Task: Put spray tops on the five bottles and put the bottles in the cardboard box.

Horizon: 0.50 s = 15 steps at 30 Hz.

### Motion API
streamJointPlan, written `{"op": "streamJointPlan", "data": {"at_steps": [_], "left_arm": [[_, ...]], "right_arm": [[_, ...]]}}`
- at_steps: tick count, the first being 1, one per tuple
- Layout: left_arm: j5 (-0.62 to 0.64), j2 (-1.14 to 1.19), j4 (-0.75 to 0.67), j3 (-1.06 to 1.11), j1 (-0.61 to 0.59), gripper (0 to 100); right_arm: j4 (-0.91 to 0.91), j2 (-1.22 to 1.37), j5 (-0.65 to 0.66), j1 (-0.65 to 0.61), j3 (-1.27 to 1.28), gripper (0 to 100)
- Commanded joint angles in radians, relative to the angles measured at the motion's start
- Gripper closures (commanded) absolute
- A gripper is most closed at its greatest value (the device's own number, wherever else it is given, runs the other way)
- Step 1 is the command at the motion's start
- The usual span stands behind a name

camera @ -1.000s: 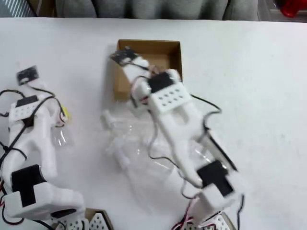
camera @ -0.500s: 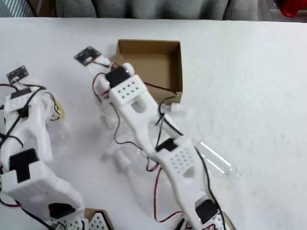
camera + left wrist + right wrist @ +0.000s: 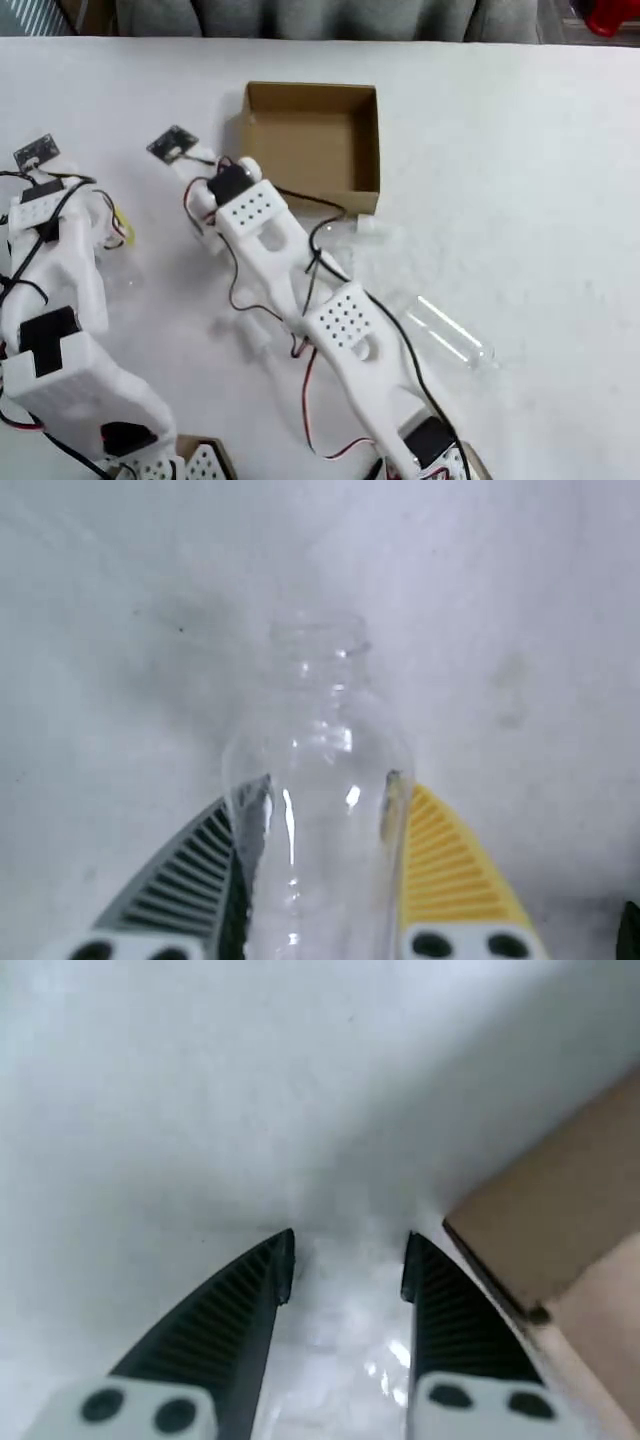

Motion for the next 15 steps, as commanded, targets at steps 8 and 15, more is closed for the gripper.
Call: {"op": "streamJointPlan", "data": {"at_steps": [8,15], "left_arm": [[0.009,-0.008,0.009,-0.051,-0.002,98],[0.008,-0.008,0.008,-0.051,-0.002,98]], "right_arm": [[0.058,0.013,-0.003,0.033,-0.054,96.7],[0.166,-0.185,-0.009,0.142,-0.040,98.3]]}}
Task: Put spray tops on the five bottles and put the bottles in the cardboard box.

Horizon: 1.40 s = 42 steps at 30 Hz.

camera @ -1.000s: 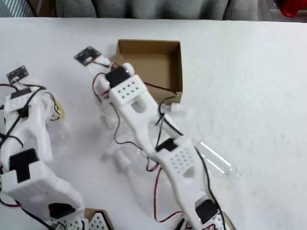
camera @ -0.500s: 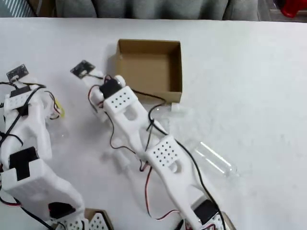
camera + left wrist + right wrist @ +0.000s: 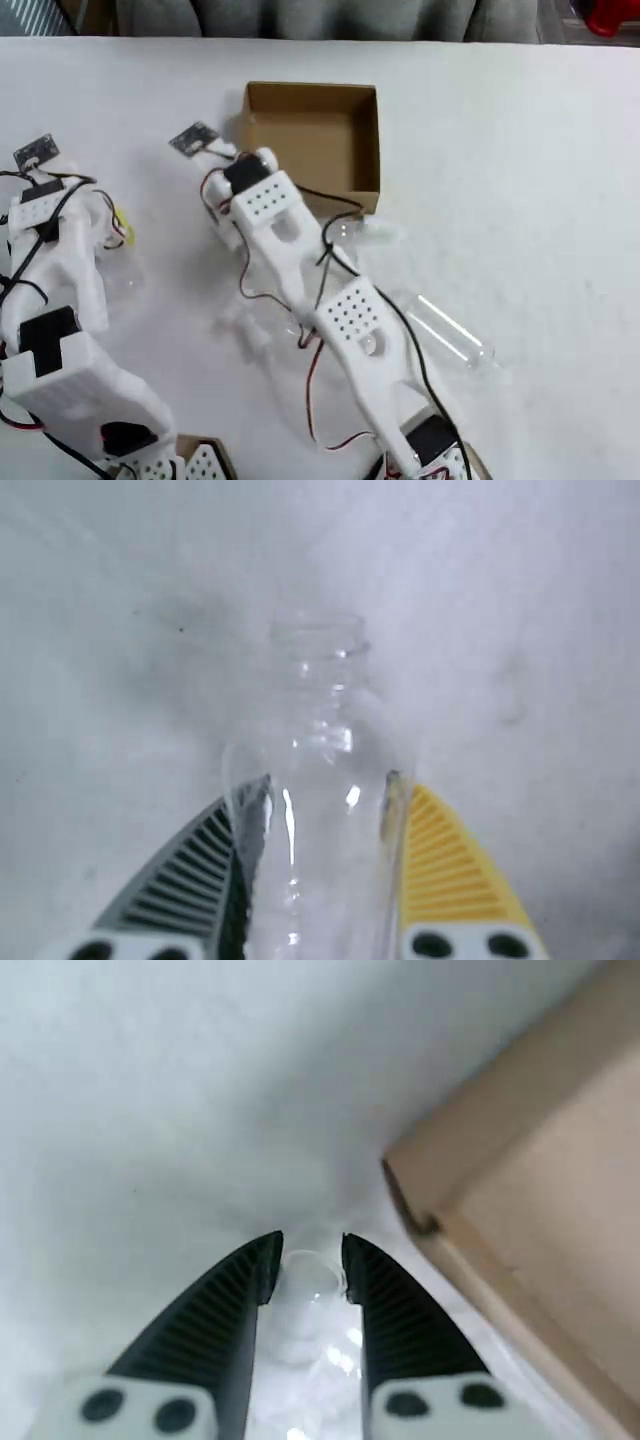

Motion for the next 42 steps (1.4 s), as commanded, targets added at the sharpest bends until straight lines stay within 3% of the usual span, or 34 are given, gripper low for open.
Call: {"op": "streamJointPlan", "data": {"at_steps": [1,14,19,27,37,42], "left_arm": [[0.008,-0.008,0.008,-0.051,-0.002,98],[0.002,-0.008,0.008,-0.049,0.008,98],[-0.074,-0.008,0.015,-0.048,0.008,98],[-0.083,-0.008,0.015,-0.046,0.008,98],[-0.083,-0.007,0.015,-0.046,0.008,98],[-0.083,-0.007,0.014,-0.046,0.008,98]], "right_arm": [[0.053,-0.206,-0.009,0.110,0.012,98.4],[0.048,-0.789,-0.009,0.280,0.684,98.4],[0.048,-0.940,-0.005,0.344,0.753,98.4],[0.048,-1.066,0.003,0.507,0.750,98.4],[0.050,-1.106,0.272,0.797,0.796,98.4],[0.050,-1.106,0.506,0.974,0.908,98.4]]}}
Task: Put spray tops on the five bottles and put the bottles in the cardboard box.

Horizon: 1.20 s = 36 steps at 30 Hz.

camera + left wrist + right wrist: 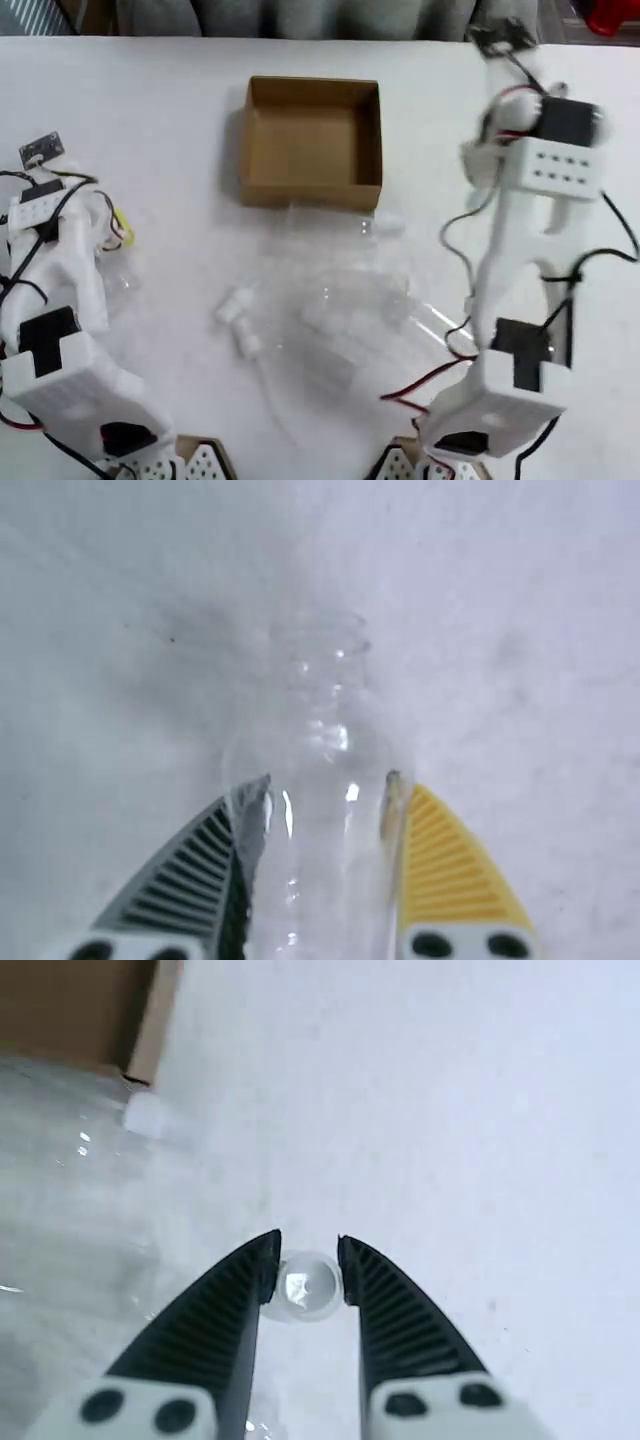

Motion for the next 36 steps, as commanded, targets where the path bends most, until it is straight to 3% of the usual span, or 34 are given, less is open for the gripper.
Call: {"op": "streamJointPlan", "data": {"at_steps": [1,7,14,17,21,24,32,36], "left_arm": [[-0.011,-0.007,0.014,-0.046,0.008,98],[-0.012,-0.005,0.014,-0.046,0.042,98],[-0.012,-0.005,0.015,-0.040,0.041,98],[-0.012,-0.008,0.009,-0.028,0.039,98],[-0.012,-0.010,0.008,-0.026,0.038,98],[-0.012,-0.010,0.008,-0.026,0.036,98],[-0.012,-0.010,0.008,-0.026,0.036,98],[-0.012,-0.010,0.008,-0.026,0.036,98]], "right_arm": [[0.025,-0.051,0.218,0.165,0.078,98.4],[0.024,-0.035,0.402,0.312,0.213,98.4],[-0.053,0.160,0.483,0.348,0.227,98.4],[-0.154,0.268,0.451,0.346,0.226,96.8],[-0.288,0.366,0.367,0.317,0.210,82.3],[-0.268,0.412,0.302,0.289,0.132,74.2],[0.008,0.429,0.209,0.297,-0.100,83.0],[0.025,0.380,0.034,0.375,-0.075,88.3]]}}
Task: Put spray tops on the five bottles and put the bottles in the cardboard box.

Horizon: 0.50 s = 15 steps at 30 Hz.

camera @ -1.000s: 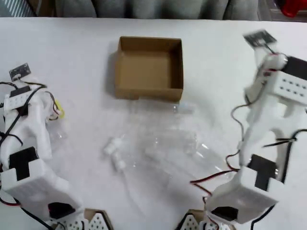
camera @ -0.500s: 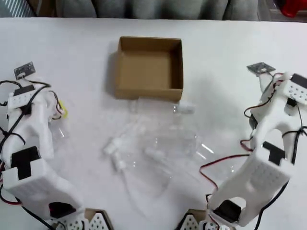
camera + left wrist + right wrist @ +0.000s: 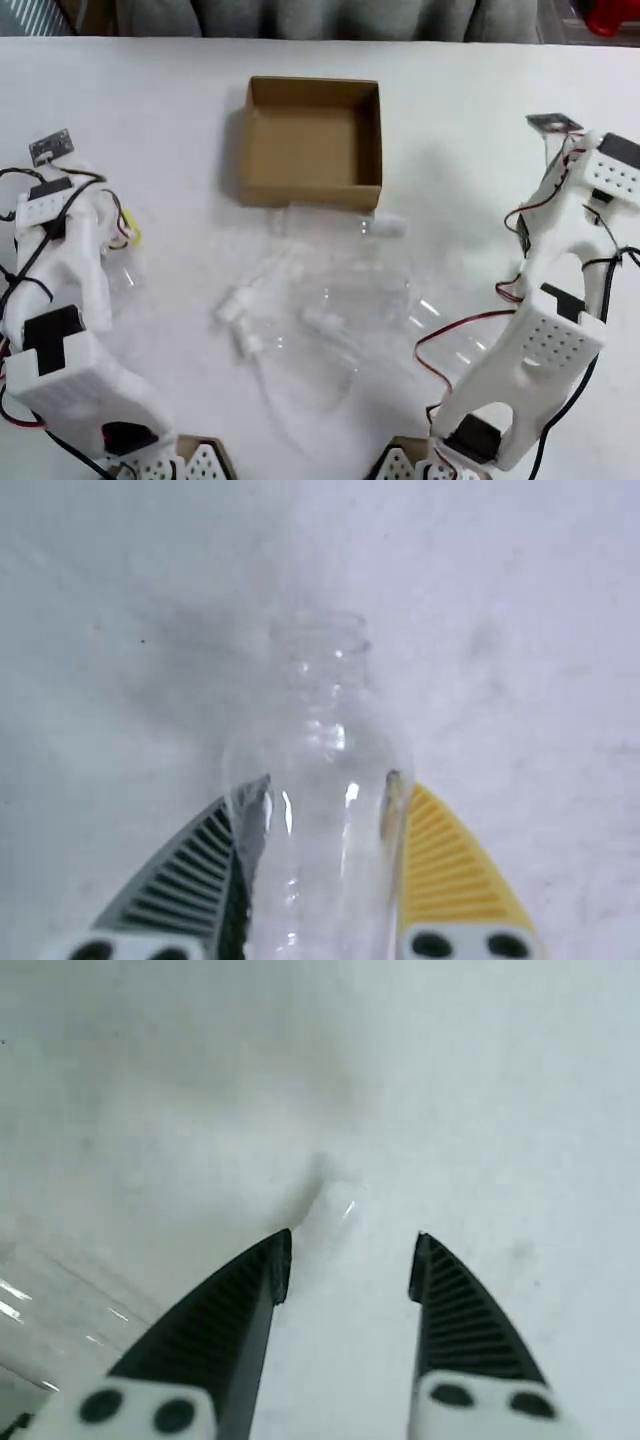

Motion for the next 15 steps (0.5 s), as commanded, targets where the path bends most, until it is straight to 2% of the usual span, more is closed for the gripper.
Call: {"op": "streamJointPlan", "data": {"at_steps": [1,8,15], "left_arm": [[-0.008,-0.010,0.006,-0.026,0.010,98],[-0.008,-0.010,0.006,-0.026,0.013,98],[-0.008,-0.010,0.006,-0.026,0.012,98]], "right_arm": [[0.036,-0.093,-0.169,0.090,0.006,88.2],[-0.004,-0.242,-0.186,0.093,0.273,88.2],[-0.219,-0.349,-0.333,0.087,0.496,88.2]]}}
